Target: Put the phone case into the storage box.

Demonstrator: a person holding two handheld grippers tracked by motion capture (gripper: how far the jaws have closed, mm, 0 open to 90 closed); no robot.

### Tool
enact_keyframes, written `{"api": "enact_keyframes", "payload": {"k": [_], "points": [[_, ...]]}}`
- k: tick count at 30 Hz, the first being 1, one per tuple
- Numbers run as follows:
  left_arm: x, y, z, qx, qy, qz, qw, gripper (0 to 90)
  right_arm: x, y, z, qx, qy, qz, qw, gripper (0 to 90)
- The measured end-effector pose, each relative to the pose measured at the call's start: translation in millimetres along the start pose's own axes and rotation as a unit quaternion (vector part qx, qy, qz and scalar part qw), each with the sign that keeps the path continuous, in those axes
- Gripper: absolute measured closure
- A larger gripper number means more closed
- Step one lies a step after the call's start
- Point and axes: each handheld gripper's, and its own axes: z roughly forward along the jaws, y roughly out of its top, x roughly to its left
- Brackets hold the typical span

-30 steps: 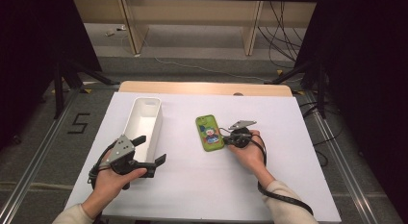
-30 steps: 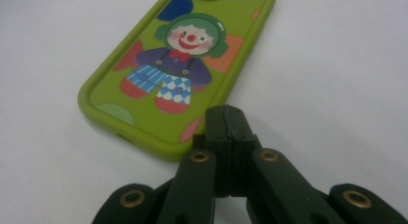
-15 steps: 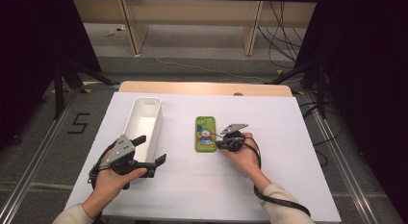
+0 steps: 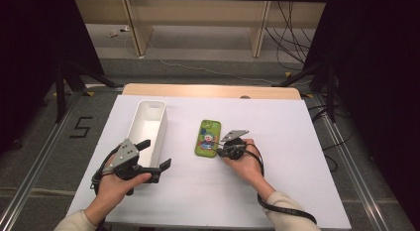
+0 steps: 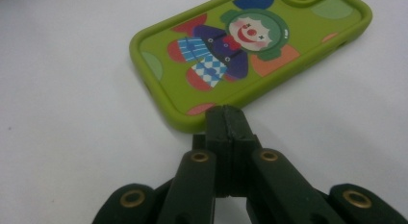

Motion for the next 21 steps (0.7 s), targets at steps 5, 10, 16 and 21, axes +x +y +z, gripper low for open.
{"api": "enact_keyframes", "payload": {"k": [5, 10, 16, 21], "points": [[0.2, 0.1, -0.2, -0.001, 0.001, -0.002, 1.0000, 3.6, 5.5, 1.7, 2.4, -0.002, 0.002, -0.005, 1.0000, 90.0], [-0.1, 0.2, 0.5, -0.001, 0.000, -0.001, 1.0000, 3.7, 10.7, 3.5, 5.0, -0.004, 0.004, -0.011, 0.9999, 90.0], [-0.3, 0.2, 0.5, 0.000, 0.000, -0.001, 1.0000, 3.8, 14.7, 4.9, 7.3, -0.007, 0.006, -0.013, 0.9999, 90.0], [-0.1, 0.0, 0.6, 0.000, 0.001, -0.003, 1.0000, 3.8, 17.7, 6.4, 9.4, -0.009, 0.009, -0.013, 0.9998, 90.0]]}}
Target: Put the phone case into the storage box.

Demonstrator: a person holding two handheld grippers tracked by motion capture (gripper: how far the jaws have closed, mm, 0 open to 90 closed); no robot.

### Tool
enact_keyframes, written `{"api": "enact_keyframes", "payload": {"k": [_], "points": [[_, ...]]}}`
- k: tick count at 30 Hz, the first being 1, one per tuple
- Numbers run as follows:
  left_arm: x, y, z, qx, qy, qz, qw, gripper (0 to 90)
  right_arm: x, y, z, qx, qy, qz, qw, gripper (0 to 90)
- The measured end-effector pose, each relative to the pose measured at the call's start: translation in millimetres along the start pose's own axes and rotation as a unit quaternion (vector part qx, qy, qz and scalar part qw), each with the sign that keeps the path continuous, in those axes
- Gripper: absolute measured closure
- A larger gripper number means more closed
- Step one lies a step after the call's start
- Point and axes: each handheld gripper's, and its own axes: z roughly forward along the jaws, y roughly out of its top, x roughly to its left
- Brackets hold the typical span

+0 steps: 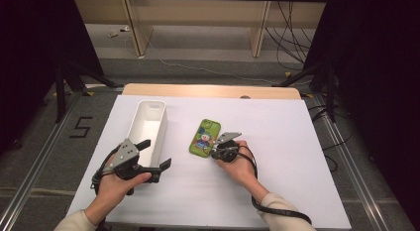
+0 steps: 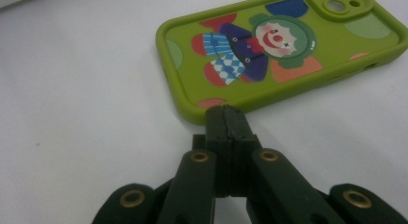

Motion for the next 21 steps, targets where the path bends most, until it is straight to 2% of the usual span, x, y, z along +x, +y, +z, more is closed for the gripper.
{"api": "enact_keyframes", "payload": {"k": [21], "points": [[-2.9, 1.1, 1.4, 0.002, -0.004, 0.001, 1.0000, 5.2, 7.2, 4.1, 8.0, -0.012, 0.010, 0.003, 0.9999, 90.0]]}}
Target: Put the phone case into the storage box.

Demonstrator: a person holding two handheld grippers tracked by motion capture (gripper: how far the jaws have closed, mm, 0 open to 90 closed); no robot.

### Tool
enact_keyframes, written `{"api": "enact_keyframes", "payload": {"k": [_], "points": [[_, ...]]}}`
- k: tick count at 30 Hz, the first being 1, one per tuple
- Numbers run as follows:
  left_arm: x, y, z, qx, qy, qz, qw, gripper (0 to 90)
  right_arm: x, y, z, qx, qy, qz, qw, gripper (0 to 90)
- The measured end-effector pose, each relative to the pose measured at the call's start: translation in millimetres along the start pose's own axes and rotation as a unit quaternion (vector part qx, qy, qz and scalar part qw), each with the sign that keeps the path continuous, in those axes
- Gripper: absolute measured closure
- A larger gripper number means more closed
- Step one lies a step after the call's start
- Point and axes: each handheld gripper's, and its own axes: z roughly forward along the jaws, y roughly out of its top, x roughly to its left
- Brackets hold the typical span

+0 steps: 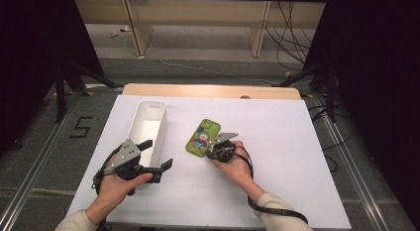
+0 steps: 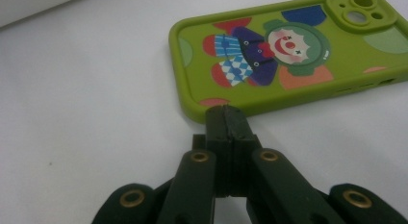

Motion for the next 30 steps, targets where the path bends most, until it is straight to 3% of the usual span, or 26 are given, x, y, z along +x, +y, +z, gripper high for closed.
{"api": "enact_keyframes", "payload": {"k": [6, 9, 11, 12, 13, 14, 15, 16, 17, 20, 21, 25, 30], "points": [[-0.6, 1.1, 0.1, 0.001, -0.001, -0.001, 1.0000, 5.8, 0.1, 0.6, 0.9, -0.001, 0.004, 0.002, 1.0000, 90.0], [-2.5, 5.3, 0.3, 0.010, -0.006, -0.008, 0.9999, 6.0, -2.5, 1.2, -4.2, -0.010, 0.001, 0.009, 0.9999, 83.6], [-6.6, 8.8, 4.0, 0.028, -0.019, -0.007, 0.9994, 0.0, -10.1, 1.6, -22.3, -0.037, 0.002, 0.028, 0.9989, 72.1], [-8.3, 9.8, 5.4, 0.032, -0.020, -0.004, 0.9993, 0.0, -10.1, 1.6, -22.3, -0.037, 0.002, 0.028, 0.9989, 72.1], [-13.0, 13.8, 11.3, 0.040, -0.024, 0.006, 0.9989, 0.0, -16.0, 0.0, -36.5, -0.058, 0.005, 0.047, 0.9972, 60.5], [-13.0, 13.8, 11.3, 0.040, -0.024, 0.006, 0.9989, 0.0, -16.0, 0.0, -36.5, -0.058, 0.005, 0.047, 0.9972, 60.5], [-15.6, 17.7, 15.7, 0.042, -0.024, 0.010, 0.9988, 0.0, -18.0, -1.2, -42.1, -0.066, 0.006, 0.053, 0.9964, 54.0], [-16.8, 20.5, 18.5, 0.043, -0.024, 0.013, 0.9987, 0.0, -21.8, -5.8, -56.1, -0.086, 0.004, 0.063, 0.9943, 40.5], [-18.2, 24.7, 23.0, 0.045, -0.023, 0.016, 0.9986, 0.0, -21.8, -5.8, -56.1, -0.086, 0.004, 0.063, 0.9943, 40.5], [-22.0, 35.4, 39.8, 0.055, -0.024, 0.023, 0.9979, 0.0, -23.0, -19.0, -82.8, -0.105, -0.012, 0.059, 0.9927, 24.1], [-23.2, 38.4, 48.2, 0.061, -0.023, 0.025, 0.9975, 0.0, -23.0, -19.0, -82.8, -0.105, -0.012, 0.059, 0.9927, 24.1], [-25.2, 44.7, 78.3, 0.084, -0.016, 0.031, 0.9958, 0.0, -23.3, -37.4, -113.7, -0.121, -0.029, 0.055, 0.9908, 17.6], [-21.3, 51.2, 115.5, 0.104, 0.002, 0.030, 0.9941, 0.0, -23.8, -49.0, -132.3, -0.131, -0.039, 0.055, 0.9891, 16.1]]}}
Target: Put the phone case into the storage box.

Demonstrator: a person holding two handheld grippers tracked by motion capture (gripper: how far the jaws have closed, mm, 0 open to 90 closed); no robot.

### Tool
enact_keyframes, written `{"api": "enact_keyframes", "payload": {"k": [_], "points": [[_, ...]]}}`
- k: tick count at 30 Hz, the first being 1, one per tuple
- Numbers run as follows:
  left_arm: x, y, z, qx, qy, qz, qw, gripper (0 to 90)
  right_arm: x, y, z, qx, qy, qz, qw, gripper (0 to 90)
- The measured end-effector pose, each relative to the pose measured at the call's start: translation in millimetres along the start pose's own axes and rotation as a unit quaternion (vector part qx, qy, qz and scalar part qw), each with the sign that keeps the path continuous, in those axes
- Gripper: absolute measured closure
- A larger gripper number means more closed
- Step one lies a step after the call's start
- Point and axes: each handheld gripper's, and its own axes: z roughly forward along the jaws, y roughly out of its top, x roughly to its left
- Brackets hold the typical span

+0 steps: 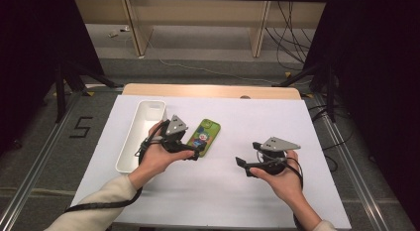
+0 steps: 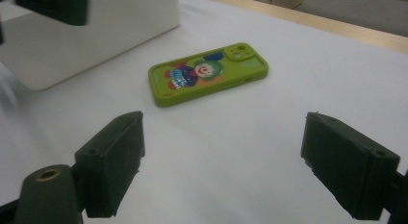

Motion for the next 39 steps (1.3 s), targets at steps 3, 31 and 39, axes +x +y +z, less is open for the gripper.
{"api": "enact_keyframes", "payload": {"k": [3, 31, 39], "points": [[2.4, 6.7, 14.5, 0.005, 0.005, 0.001, 1.0000, 0.0, -1.3, -4.2, -11.2, -0.010, -0.005, 0.002, 0.9999, 15.8], [16.6, 23.1, 92.5, 0.025, 0.032, -0.028, 0.9988, 0.0, -6.2, -26.6, -60.5, -0.061, -0.029, 0.011, 0.9976, 11.9], [20.8, 21.6, 102.8, 0.037, 0.042, -0.026, 0.9981, 0.0, -4.9, -29.3, -64.0, -0.064, -0.030, 0.008, 0.9975, 11.7]]}}
